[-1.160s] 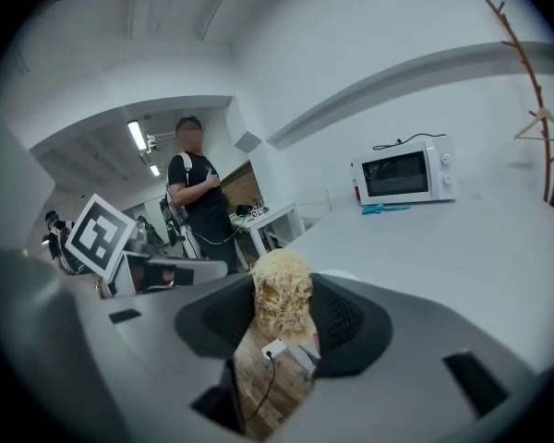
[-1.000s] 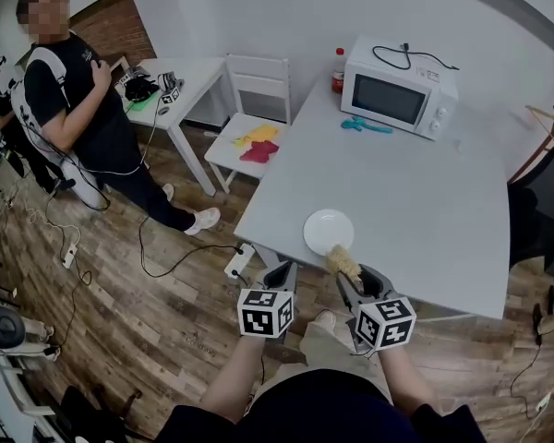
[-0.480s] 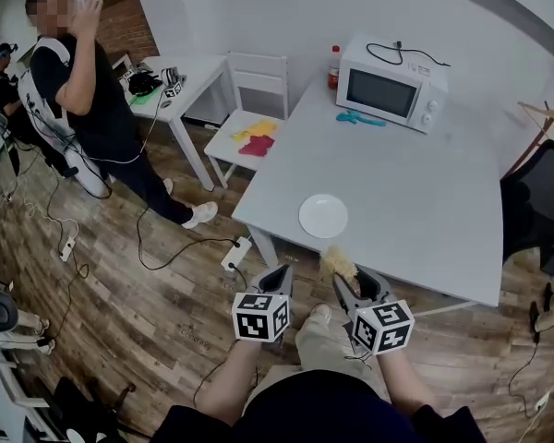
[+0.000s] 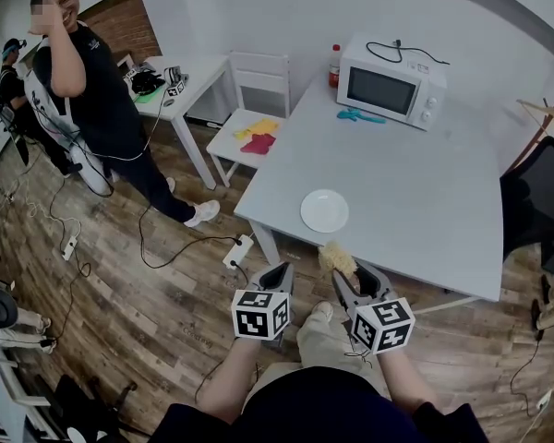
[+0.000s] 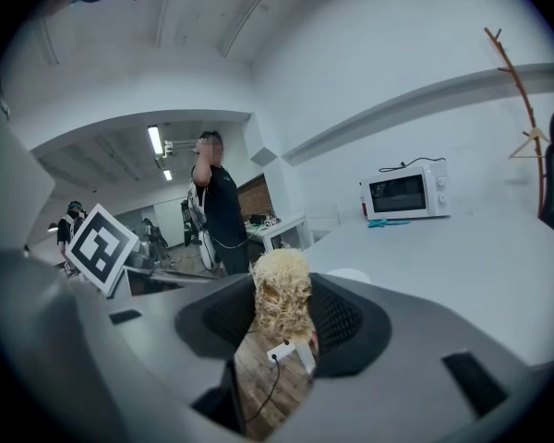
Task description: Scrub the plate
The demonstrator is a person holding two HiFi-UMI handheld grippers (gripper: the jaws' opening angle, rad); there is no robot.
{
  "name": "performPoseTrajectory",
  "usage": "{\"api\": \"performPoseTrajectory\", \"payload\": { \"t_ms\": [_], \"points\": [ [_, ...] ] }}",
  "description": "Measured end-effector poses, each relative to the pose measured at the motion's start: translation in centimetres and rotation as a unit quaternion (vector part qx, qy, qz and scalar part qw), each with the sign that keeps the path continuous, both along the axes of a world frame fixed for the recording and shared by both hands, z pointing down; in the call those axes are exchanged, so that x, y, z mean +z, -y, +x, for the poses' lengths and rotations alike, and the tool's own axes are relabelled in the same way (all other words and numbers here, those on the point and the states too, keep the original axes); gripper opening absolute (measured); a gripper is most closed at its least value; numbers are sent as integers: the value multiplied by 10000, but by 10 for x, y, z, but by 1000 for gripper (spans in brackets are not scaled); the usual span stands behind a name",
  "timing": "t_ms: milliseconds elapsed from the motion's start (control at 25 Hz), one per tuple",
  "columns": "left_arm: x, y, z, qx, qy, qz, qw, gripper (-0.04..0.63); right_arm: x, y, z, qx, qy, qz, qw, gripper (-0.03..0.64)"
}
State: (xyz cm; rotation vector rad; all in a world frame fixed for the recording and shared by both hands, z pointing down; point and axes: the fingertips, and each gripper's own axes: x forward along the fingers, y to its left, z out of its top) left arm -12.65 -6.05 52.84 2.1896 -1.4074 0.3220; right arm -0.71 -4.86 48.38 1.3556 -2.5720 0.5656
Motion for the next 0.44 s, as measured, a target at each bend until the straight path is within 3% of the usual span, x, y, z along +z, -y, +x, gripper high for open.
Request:
{"api": "performPoseTrajectory", "payload": {
  "t_ms": [440],
  "points": [
    [-7, -5, 3, 22, -37, 59, 10000, 18, -6, -5, -1, 31, 32, 71, 10000, 178]
  ]
}}
